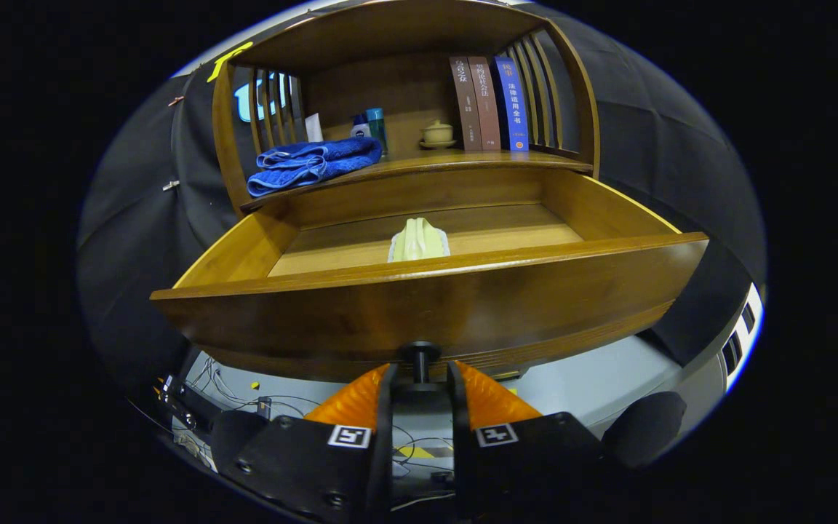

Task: Pull open the drawer, take out the items inside it, and place them on the countertop above the cabinet.

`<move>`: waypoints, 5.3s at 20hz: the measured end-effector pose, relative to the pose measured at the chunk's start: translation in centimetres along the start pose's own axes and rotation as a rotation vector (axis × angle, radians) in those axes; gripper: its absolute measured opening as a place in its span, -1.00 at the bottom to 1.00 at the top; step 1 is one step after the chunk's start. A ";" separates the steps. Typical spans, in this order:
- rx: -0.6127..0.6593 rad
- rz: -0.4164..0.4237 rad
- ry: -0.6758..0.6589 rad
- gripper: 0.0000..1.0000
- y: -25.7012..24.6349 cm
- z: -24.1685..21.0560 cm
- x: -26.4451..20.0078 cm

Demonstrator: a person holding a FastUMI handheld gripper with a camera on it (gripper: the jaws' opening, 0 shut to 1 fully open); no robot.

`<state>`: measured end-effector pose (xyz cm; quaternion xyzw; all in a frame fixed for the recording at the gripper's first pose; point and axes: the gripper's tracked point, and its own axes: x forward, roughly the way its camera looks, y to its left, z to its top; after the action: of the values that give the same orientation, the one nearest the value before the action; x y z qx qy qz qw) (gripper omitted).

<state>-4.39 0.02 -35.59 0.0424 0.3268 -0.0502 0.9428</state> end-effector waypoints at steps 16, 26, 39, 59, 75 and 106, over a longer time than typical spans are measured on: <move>0.024 0.006 -0.134 0.99 0.7 14.2 -4.5; 0.015 0.015 0.033 1.00 2.1 17.7 7.0; -0.051 -0.071 0.426 0.81 0.8 11.2 14.2; -0.036 -0.058 0.349 -0.60 0.5 12.6 11.4; 0.005 -0.002 0.012 -0.60 1.9 28.0 7.0; 0.005 -0.021 0.066 0.99 2.5 33.0 15.5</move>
<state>28.22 -2.27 -19.24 0.0428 0.3581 -0.0596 0.9308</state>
